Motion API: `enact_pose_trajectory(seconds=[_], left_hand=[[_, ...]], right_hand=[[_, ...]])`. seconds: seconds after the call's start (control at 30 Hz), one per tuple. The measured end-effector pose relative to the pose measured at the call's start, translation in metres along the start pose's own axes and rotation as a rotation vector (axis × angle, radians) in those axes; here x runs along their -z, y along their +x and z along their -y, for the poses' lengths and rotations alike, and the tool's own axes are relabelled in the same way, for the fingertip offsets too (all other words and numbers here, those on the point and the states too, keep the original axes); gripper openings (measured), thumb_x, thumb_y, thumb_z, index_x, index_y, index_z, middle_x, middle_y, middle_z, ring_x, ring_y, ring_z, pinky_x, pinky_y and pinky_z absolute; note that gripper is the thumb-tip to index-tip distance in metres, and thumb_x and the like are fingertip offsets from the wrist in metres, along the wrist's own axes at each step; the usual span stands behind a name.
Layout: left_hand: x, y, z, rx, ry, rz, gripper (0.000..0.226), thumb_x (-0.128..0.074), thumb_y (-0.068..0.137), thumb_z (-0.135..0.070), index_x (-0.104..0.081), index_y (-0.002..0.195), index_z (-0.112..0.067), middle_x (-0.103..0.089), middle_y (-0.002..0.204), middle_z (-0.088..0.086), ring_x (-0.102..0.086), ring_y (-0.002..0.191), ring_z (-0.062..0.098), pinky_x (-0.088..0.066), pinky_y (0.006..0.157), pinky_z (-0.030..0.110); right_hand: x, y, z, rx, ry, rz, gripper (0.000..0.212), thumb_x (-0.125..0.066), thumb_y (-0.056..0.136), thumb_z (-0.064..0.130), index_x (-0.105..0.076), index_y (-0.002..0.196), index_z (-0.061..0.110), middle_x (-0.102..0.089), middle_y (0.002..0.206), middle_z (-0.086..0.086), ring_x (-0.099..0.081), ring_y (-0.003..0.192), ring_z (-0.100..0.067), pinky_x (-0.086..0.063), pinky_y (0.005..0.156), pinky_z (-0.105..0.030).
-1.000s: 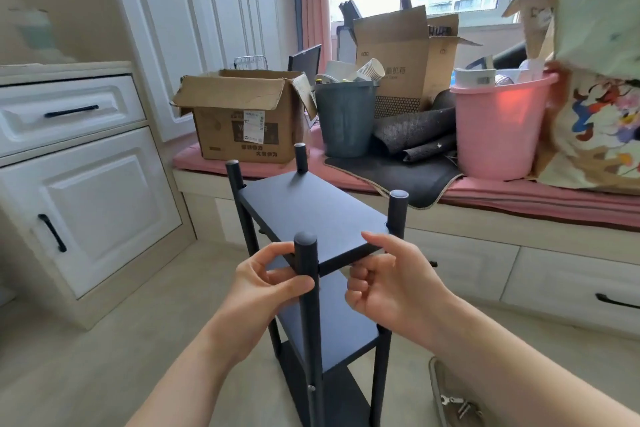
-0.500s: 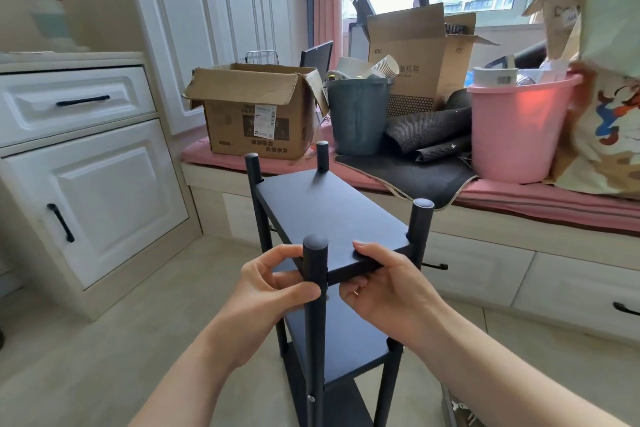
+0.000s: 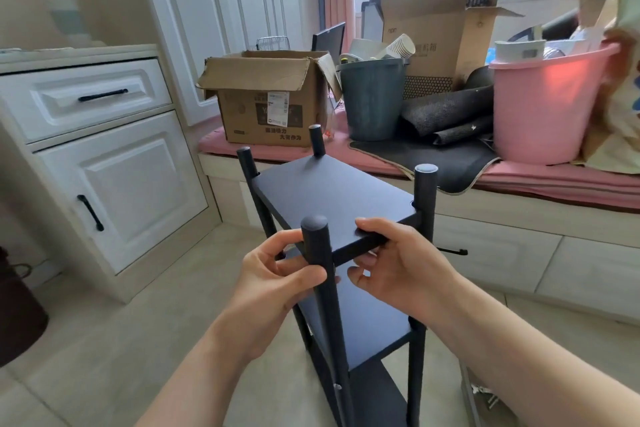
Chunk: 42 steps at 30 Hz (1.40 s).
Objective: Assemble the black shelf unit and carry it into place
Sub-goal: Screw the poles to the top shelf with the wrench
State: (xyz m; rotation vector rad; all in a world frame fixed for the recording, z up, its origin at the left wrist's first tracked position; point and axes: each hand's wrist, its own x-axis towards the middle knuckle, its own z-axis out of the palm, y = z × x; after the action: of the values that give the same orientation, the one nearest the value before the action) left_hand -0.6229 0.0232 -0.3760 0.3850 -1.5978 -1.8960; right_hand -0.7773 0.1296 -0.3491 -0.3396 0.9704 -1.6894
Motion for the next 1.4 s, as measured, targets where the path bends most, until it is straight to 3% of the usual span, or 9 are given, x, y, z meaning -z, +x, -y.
enact_pose_trajectory(seconds=[0.13, 0.4, 0.53, 0.7, 0.87, 1.0, 1.17, 1.3, 1.4], left_hand=[[0.002, -0.013, -0.002, -0.069, -0.124, -0.072, 0.039, -0.085, 0.063, -0.016, -0.076, 0.100, -0.023, -0.075, 0.096, 0.021, -0.075, 0.087, 0.039, -0.060, 0.080, 0.043], [0.019, -0.033, -0.019, -0.141, -0.259, -0.247, 0.058, -0.090, 0.064, -0.019, -0.063, 0.114, -0.008, -0.073, 0.093, 0.015, -0.074, 0.082, 0.027, -0.061, 0.078, 0.043], [0.044, -0.044, -0.021, -0.160, -0.309, -0.330, 0.044, -0.075, 0.071, -0.016, -0.064, 0.114, -0.010, -0.071, 0.093, 0.014, -0.072, 0.081, 0.025, -0.061, 0.077, 0.040], [0.085, -0.059, -0.016, -0.184, -0.344, -0.405, 0.039, -0.082, 0.066, -0.027, -0.075, 0.103, -0.021, -0.072, 0.097, 0.012, -0.072, 0.081, 0.022, -0.061, 0.078, 0.039], [0.131, -0.072, -0.008, -0.193, -0.387, -0.502, 0.041, -0.085, 0.064, -0.033, -0.075, 0.103, -0.021, -0.072, 0.101, 0.014, -0.073, 0.084, 0.022, -0.061, 0.076, 0.037], [0.154, -0.079, 0.006, -0.183, -0.438, -0.554, 0.046, -0.082, 0.062, -0.038, -0.075, 0.104, -0.020, -0.073, 0.102, 0.012, -0.073, 0.087, 0.020, -0.060, 0.075, 0.033], [0.172, -0.094, 0.036, -0.160, -0.559, -0.641, 0.062, -0.081, 0.065, -0.034, -0.062, 0.119, -0.010, -0.071, 0.098, 0.013, -0.073, 0.087, 0.022, -0.059, 0.078, 0.032], [0.183, -0.100, 0.066, -0.126, -0.613, -0.708, 0.075, -0.077, 0.075, -0.034, -0.052, 0.138, -0.003, -0.069, 0.109, 0.017, -0.072, 0.097, 0.024, -0.058, 0.083, 0.031], [0.192, -0.097, 0.094, -0.094, -0.646, -0.742, 0.062, -0.061, 0.092, -0.032, -0.047, 0.145, -0.002, -0.064, 0.127, 0.022, -0.069, 0.109, 0.025, -0.057, 0.089, 0.030]], right_hand=[[-0.013, 0.003, 0.002, 0.062, -0.140, 0.021, 0.021, -0.070, 0.085, 0.020, -0.055, 0.071, 0.015, -0.039, 0.068, -0.002, -0.035, 0.054, -0.011, -0.031, 0.062, -0.029], [-0.070, 0.030, -0.002, 0.136, -0.409, -0.026, 0.026, -0.075, 0.081, 0.024, -0.050, 0.075, 0.022, -0.041, 0.077, -0.004, -0.034, 0.058, -0.012, -0.034, 0.059, -0.028], [-0.099, 0.044, -0.019, 0.139, -0.547, -0.026, 0.022, -0.076, 0.078, 0.031, -0.056, 0.083, 0.022, -0.049, 0.082, -0.002, -0.040, 0.065, -0.013, -0.040, 0.064, -0.030], [-0.138, 0.069, -0.053, 0.163, -0.675, -0.066, 0.039, -0.073, 0.080, 0.037, -0.058, 0.111, 0.019, -0.061, 0.096, -0.002, -0.055, 0.086, -0.020, -0.048, 0.073, -0.033], [-0.178, 0.091, -0.085, 0.153, -0.828, -0.010, 0.026, -0.068, 0.083, 0.036, -0.059, 0.099, 0.018, -0.056, 0.084, -0.001, -0.048, 0.071, -0.015, -0.040, 0.060, -0.026], [-0.196, 0.113, -0.109, 0.081, -0.897, 0.026, 0.041, -0.069, 0.079, 0.034, -0.061, 0.112, 0.012, -0.055, 0.089, -0.004, -0.046, 0.077, -0.017, -0.041, 0.065, -0.029], [-0.203, 0.138, -0.151, 0.009, -1.004, 0.049, 0.037, -0.070, 0.081, 0.034, -0.060, 0.110, 0.013, -0.068, 0.107, -0.012, -0.056, 0.086, -0.018, -0.054, 0.078, -0.031], [-0.196, 0.155, -0.179, -0.007, -1.053, 0.082, 0.027, -0.069, 0.084, 0.028, -0.061, 0.103, 0.011, -0.056, 0.085, -0.005, -0.049, 0.074, -0.015, -0.045, 0.067, -0.028], [-0.183, 0.174, -0.198, -0.004, -1.077, 0.106, 0.017, -0.068, 0.083, 0.028, -0.056, 0.081, 0.017, -0.049, 0.072, 0.000, -0.044, 0.064, -0.011, -0.040, 0.059, -0.025]])
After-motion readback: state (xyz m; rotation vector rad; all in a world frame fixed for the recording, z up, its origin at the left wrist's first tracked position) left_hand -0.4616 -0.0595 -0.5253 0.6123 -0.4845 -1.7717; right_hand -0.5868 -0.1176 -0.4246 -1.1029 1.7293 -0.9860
